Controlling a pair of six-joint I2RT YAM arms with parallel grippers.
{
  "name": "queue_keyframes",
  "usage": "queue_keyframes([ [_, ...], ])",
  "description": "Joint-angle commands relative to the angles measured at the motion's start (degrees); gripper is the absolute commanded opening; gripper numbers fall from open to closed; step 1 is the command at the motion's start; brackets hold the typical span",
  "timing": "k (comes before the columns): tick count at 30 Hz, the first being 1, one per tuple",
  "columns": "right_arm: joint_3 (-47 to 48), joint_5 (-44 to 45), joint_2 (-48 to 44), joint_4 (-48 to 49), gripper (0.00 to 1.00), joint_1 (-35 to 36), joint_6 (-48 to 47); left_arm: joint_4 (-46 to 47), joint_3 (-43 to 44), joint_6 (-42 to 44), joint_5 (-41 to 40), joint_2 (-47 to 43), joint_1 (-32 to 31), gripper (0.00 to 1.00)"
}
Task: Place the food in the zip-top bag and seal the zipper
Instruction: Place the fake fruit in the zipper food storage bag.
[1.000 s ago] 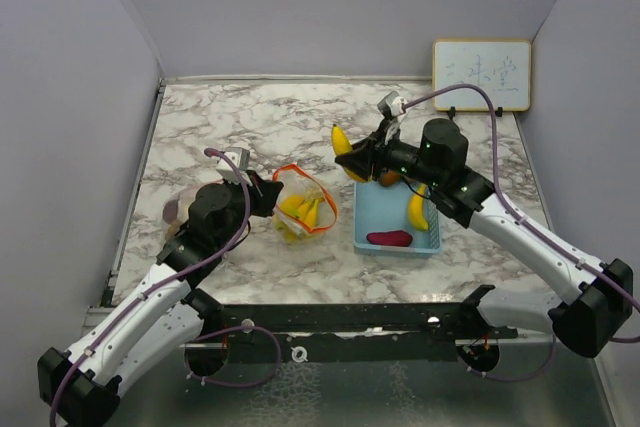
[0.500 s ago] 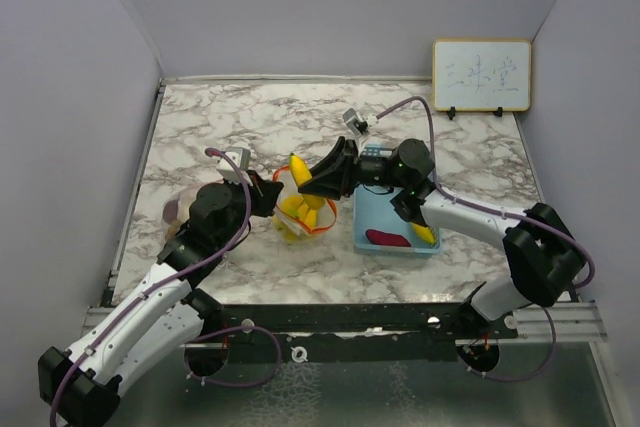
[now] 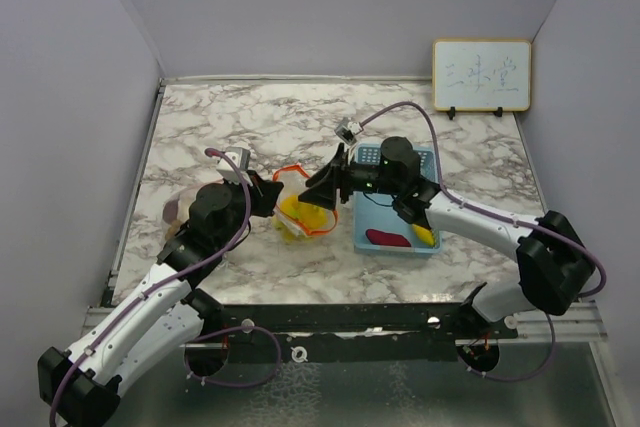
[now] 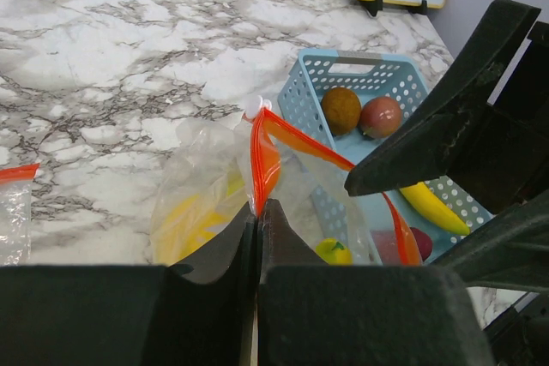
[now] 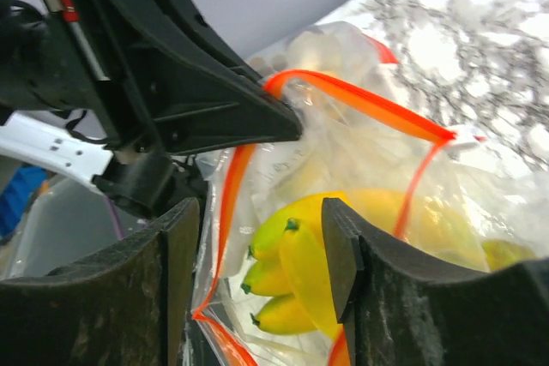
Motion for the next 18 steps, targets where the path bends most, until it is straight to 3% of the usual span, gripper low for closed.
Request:
queue_keyframes([
  [1,2.19,8.92,-4.94,-11.94,0.60,0.30,-5.64,1.34,0.48,0.03,-0.43,-0.15,0.21,0.00],
  [5,3.63,19.67,-11.44,-22.94,0.61,0.30,-5.38,1.62,0.57,0.18,-0.34,-0.29,0.16,0.00],
  [11,5.79,51.42,-15.32,-52.89,0.62,0.25,1.74,1.93,0.75,0.25,0.15,-0.87,0.21,0.00],
  [18,-0.05,57.24,-13.90,-63.09,0.66,-0.46,8.67,1.42,0.90,1.35,-0.19,-2.55,0.20,0.00],
])
